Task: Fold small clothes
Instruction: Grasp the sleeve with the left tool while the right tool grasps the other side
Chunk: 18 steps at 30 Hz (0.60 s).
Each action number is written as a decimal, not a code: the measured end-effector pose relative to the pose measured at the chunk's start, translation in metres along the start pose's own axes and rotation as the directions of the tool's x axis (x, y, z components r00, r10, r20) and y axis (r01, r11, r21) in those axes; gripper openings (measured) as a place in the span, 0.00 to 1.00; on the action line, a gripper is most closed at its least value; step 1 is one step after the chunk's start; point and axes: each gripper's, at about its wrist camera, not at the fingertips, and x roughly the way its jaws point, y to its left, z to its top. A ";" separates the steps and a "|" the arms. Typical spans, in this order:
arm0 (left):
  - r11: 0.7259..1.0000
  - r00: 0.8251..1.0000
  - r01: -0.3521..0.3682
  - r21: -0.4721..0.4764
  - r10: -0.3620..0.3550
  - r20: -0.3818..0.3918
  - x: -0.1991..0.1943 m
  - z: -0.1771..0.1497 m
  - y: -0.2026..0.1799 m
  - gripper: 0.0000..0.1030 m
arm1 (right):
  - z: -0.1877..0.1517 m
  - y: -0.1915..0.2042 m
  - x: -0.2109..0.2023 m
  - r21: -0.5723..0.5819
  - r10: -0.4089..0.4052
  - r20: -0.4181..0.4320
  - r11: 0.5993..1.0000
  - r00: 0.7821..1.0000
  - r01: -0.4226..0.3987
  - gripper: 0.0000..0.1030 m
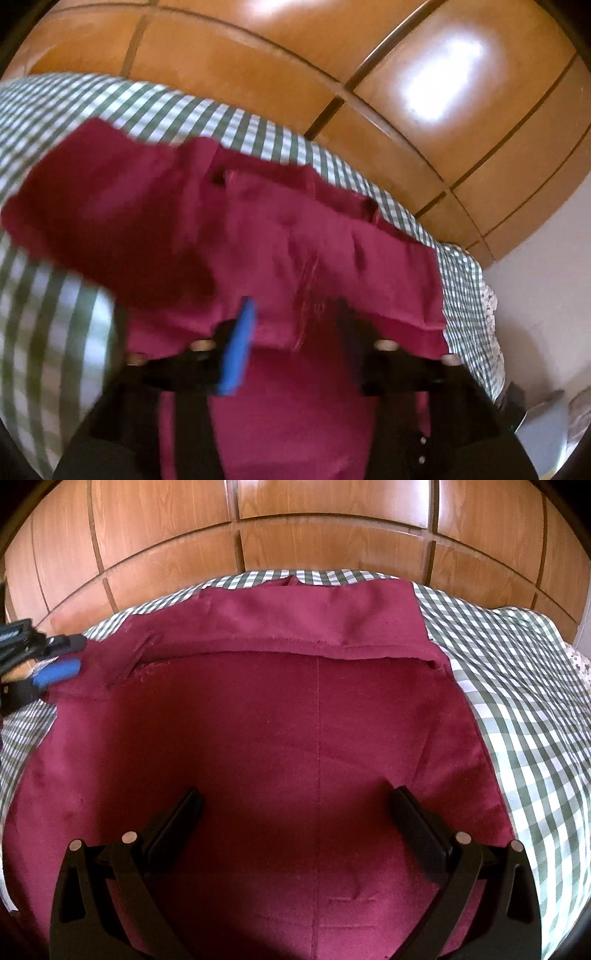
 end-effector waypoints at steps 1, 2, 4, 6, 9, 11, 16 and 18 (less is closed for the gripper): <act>1.000 1.000 -0.003 -0.001 0.003 -0.007 -0.003 -0.004 0.003 0.48 | 0.004 0.000 -0.003 0.014 0.018 -0.014 1.000 1.000 -0.018 0.98; 1.000 1.000 -0.015 -0.002 0.015 -0.006 -0.010 -0.007 0.005 0.48 | 0.007 0.000 -0.005 0.034 0.050 -0.015 0.998 0.999 -0.050 0.95; 0.998 0.998 -0.056 -0.010 0.056 0.031 -0.025 -0.013 0.015 0.48 | 0.019 0.003 -0.011 0.090 0.166 -0.001 0.982 0.986 -0.166 0.88; 0.993 0.991 -0.113 -0.026 0.114 0.064 -0.044 -0.019 0.026 0.48 | 0.037 0.018 -0.013 0.112 0.278 0.012 0.954 0.961 -0.277 0.85; 0.977 0.974 -0.205 -0.061 0.209 0.086 -0.061 -0.024 0.047 0.48 | 0.064 0.055 0.001 0.106 0.386 -0.020 0.918 0.922 -0.382 0.75; 0.963 0.959 -0.259 -0.075 0.266 0.094 -0.070 -0.027 0.059 0.48 | 0.085 0.079 0.023 0.139 0.439 -0.056 0.893 0.897 -0.428 0.71; 0.937 0.937 -0.322 -0.136 0.336 0.092 -0.077 -0.030 0.078 0.63 | 0.115 0.135 0.081 0.133 0.426 -0.198 0.904 0.883 -0.407 0.53; 0.928 0.931 -0.338 -0.155 0.354 0.088 -0.072 -0.028 0.081 0.64 | 0.126 0.147 0.082 0.063 0.360 -0.209 0.933 0.909 -0.355 0.04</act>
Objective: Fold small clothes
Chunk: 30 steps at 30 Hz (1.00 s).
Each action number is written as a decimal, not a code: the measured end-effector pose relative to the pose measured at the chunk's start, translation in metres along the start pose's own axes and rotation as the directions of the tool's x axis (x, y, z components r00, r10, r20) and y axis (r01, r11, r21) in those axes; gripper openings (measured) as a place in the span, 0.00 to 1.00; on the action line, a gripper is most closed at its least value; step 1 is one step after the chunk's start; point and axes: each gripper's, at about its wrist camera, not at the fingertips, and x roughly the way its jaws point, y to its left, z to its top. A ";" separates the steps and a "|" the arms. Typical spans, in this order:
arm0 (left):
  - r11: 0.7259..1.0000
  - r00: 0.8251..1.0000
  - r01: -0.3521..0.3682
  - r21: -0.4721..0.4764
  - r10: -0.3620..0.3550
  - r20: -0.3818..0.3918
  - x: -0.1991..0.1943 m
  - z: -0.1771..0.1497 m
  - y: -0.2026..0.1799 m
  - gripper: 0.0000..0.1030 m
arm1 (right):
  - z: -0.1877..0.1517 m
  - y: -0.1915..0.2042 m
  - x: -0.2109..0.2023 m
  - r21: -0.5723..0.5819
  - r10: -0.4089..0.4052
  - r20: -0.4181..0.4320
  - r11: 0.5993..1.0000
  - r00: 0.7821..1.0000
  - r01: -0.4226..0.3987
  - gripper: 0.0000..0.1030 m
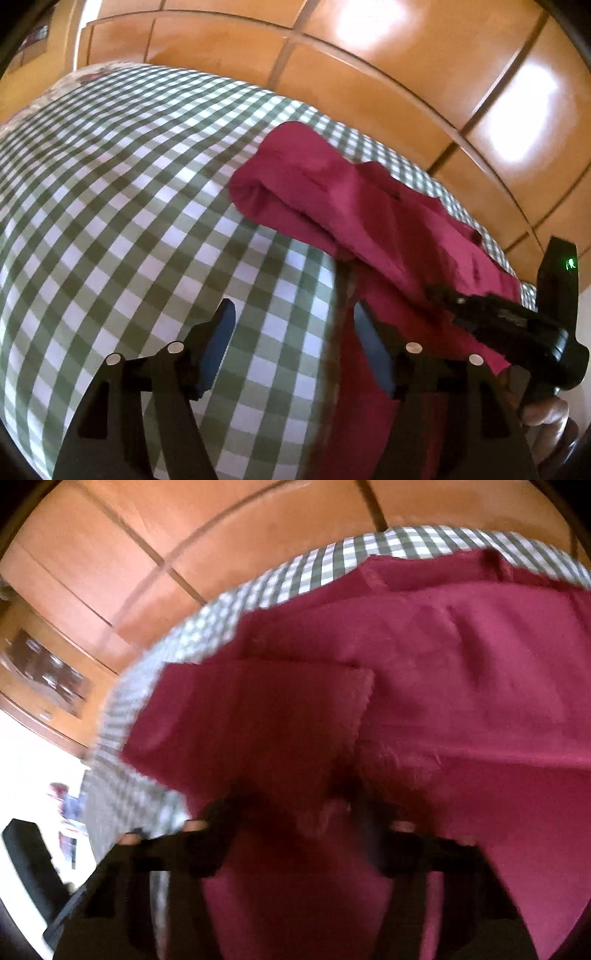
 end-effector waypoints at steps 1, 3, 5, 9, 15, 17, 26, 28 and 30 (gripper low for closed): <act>1.000 1.000 -0.012 -0.005 0.012 -0.001 0.002 0.001 -0.001 0.64 | 0.005 0.006 -0.007 -0.024 -0.012 0.012 1.000 1.000 0.012 0.04; 0.999 0.999 -0.037 -0.012 0.037 0.000 0.008 0.005 -0.005 0.70 | 0.014 0.018 -0.038 -0.096 -0.007 0.102 0.995 0.995 0.017 0.04; 0.999 0.999 -0.041 -0.017 0.041 0.005 0.013 0.009 -0.010 0.70 | 0.023 0.025 -0.073 -0.150 0.002 0.193 0.988 0.981 0.028 0.04; 0.998 0.998 -0.059 -0.010 0.059 0.003 0.029 0.018 -0.027 0.70 | 0.040 0.024 -0.149 -0.210 -0.001 0.381 0.974 0.925 0.088 0.04; 0.987 0.987 -0.159 -0.032 0.159 -0.014 0.059 0.038 -0.037 0.70 | 0.038 -0.040 -0.205 -0.133 -0.150 0.520 0.958 0.841 0.254 0.04; 0.983 0.984 -0.177 -0.041 0.176 -0.027 0.066 0.041 -0.034 0.70 | 0.035 -0.081 -0.199 -0.057 -0.233 0.487 0.953 0.842 0.297 0.04; 0.973 0.976 -0.216 0.080 0.218 -0.021 0.071 0.026 -0.048 0.74 | -0.008 -0.194 -0.094 0.175 -0.401 0.216 0.913 0.890 0.368 0.04; 0.972 0.977 -0.210 0.102 0.213 -0.025 0.064 0.021 -0.050 0.74 | -0.009 -0.194 -0.098 0.201 -0.386 0.222 0.917 0.895 0.345 0.10; 0.975 0.981 -0.189 0.115 0.191 -0.011 0.051 0.017 -0.051 0.74 | -0.010 -0.191 -0.108 0.205 -0.371 0.224 0.922 0.901 0.329 0.37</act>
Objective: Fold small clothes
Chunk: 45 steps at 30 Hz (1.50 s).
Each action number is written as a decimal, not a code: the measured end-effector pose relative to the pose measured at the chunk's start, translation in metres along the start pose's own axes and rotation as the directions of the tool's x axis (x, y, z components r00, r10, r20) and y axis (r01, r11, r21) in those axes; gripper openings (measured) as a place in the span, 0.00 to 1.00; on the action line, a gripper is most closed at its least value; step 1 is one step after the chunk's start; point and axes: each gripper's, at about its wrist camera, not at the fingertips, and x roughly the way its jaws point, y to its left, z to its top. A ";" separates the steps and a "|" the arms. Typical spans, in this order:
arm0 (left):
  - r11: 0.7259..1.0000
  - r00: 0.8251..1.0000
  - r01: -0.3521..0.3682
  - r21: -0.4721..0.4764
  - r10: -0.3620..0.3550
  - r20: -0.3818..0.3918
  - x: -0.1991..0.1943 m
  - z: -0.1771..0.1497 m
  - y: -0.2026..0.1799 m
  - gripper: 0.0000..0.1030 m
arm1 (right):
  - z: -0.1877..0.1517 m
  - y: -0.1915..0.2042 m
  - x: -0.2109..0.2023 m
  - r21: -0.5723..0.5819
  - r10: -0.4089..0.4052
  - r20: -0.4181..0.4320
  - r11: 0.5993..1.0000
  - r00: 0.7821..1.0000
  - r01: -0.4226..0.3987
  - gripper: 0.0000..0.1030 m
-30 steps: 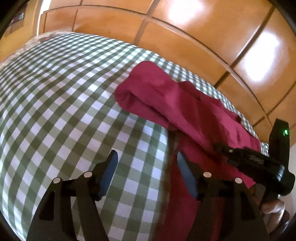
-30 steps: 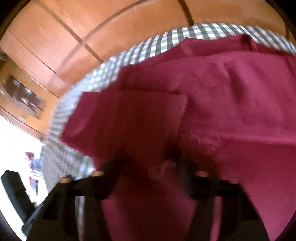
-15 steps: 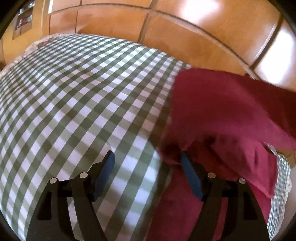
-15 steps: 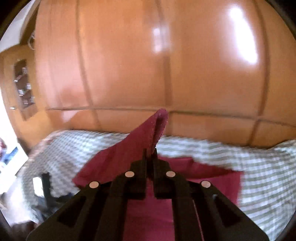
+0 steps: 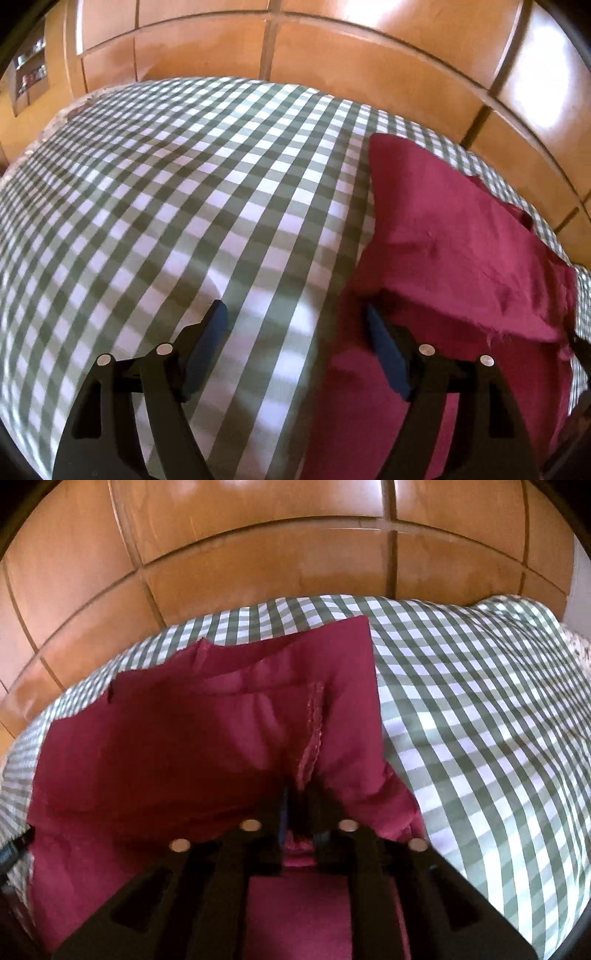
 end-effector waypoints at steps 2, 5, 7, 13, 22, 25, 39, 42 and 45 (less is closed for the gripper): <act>0.998 0.997 0.059 0.004 -0.059 0.051 -0.018 -0.003 0.002 0.74 | -0.002 0.000 -0.023 0.009 0.013 0.039 1.000 0.999 -0.014 0.53; 0.992 0.981 0.115 0.046 -0.120 0.153 -0.046 0.002 -0.005 0.74 | -0.003 0.004 -0.050 0.009 0.045 0.101 0.999 0.994 -0.046 0.55; 0.984 0.968 0.159 0.086 -0.172 0.182 -0.053 0.012 -0.021 0.74 | 0.002 0.016 -0.061 -0.020 0.095 0.122 0.995 0.988 -0.093 0.55; 0.947 0.950 0.245 0.205 -0.277 0.146 -0.029 0.044 -0.078 0.74 | 0.019 0.047 -0.034 -0.082 0.119 0.086 0.990 0.989 -0.112 0.59; 0.974 0.984 0.177 0.139 -0.178 0.002 0.071 0.081 -0.073 0.71 | 0.012 0.031 0.041 -0.095 0.045 0.032 0.995 0.998 -0.041 0.66; 0.977 0.980 0.201 0.066 -0.201 -0.009 0.094 0.077 -0.048 0.70 | 0.008 0.033 0.044 -0.112 0.042 0.047 0.993 0.998 -0.037 0.68; 0.982 0.999 0.045 0.183 -0.044 -0.006 0.034 -0.007 -0.051 0.77 | -0.022 0.049 0.001 -0.196 -0.021 0.063 0.980 0.998 0.033 0.90; 0.984 1.000 0.029 0.175 -0.028 -0.010 0.038 0.000 -0.054 0.81 | -0.029 0.044 0.008 -0.167 -0.053 0.044 0.984 0.998 0.060 0.94; 0.982 1.000 0.005 0.187 -0.009 0.022 0.022 -0.001 -0.056 0.81 | -0.025 0.039 -0.017 -0.112 -0.032 0.065 0.993 0.997 0.039 0.93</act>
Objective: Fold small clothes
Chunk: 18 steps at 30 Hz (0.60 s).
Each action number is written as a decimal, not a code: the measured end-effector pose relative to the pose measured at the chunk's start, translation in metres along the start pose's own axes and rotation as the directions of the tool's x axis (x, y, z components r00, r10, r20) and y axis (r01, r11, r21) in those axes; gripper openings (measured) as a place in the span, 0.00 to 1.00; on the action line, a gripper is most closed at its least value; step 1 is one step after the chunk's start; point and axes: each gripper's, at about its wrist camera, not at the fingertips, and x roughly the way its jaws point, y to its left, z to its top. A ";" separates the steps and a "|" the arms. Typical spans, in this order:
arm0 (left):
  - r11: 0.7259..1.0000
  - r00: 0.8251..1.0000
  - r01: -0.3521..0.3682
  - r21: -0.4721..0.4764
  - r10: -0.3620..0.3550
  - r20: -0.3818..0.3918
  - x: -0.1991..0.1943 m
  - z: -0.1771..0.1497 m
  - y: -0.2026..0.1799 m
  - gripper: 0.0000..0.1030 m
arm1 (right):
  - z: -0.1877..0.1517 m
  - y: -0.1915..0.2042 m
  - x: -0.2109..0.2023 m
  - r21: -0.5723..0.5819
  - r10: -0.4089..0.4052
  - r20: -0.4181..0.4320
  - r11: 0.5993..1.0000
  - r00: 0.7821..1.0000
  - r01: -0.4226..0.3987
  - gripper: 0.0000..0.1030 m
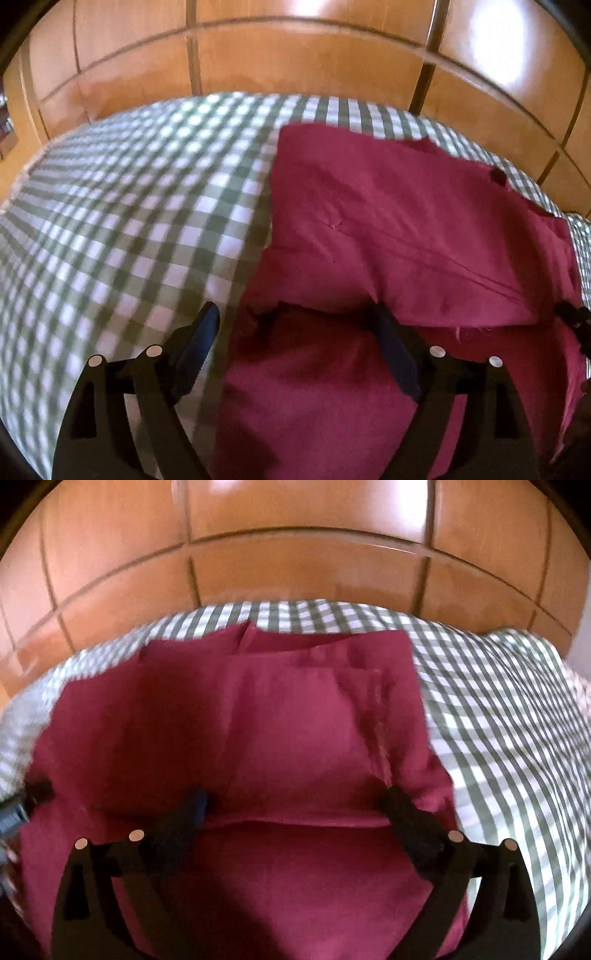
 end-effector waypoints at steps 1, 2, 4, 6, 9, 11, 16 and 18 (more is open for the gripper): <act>1.000 1.000 0.009 -0.002 -0.009 0.021 -0.010 -0.003 0.000 0.81 | -0.002 -0.002 -0.009 -0.002 -0.007 0.018 1.000 1.000 0.007 0.94; 1.000 0.999 0.017 -0.003 -0.017 0.042 -0.021 -0.006 0.000 0.81 | -0.005 -0.005 -0.016 -0.001 -0.011 0.023 1.000 1.000 0.011 0.94; 1.000 0.997 0.027 -0.003 -0.027 0.067 -0.037 -0.012 0.000 0.81 | -0.020 -0.014 -0.027 0.020 -0.001 -0.001 1.000 1.000 0.001 0.94; 0.999 0.996 0.032 -0.001 -0.032 0.081 -0.050 -0.022 -0.001 0.81 | -0.039 -0.023 -0.033 0.034 0.002 -0.048 0.999 0.999 0.000 0.94; 0.999 0.993 0.045 0.023 -0.047 0.110 -0.071 -0.038 -0.003 0.81 | -0.074 -0.039 -0.047 0.058 0.000 -0.096 0.998 0.995 0.006 0.95; 0.998 0.992 0.041 0.044 -0.046 0.121 -0.081 -0.048 -0.005 0.82 | -0.093 -0.047 -0.058 0.058 0.010 -0.105 0.998 0.994 -0.003 0.95; 0.994 0.988 0.055 0.094 -0.068 0.141 -0.109 -0.072 -0.009 0.86 | -0.120 -0.047 -0.084 -0.055 -0.031 -0.108 0.998 0.994 0.026 0.98; 0.992 0.987 0.064 0.104 -0.079 0.141 -0.117 -0.081 -0.011 0.86 | -0.126 -0.055 -0.092 -0.021 -0.008 -0.111 1.000 0.994 0.005 0.98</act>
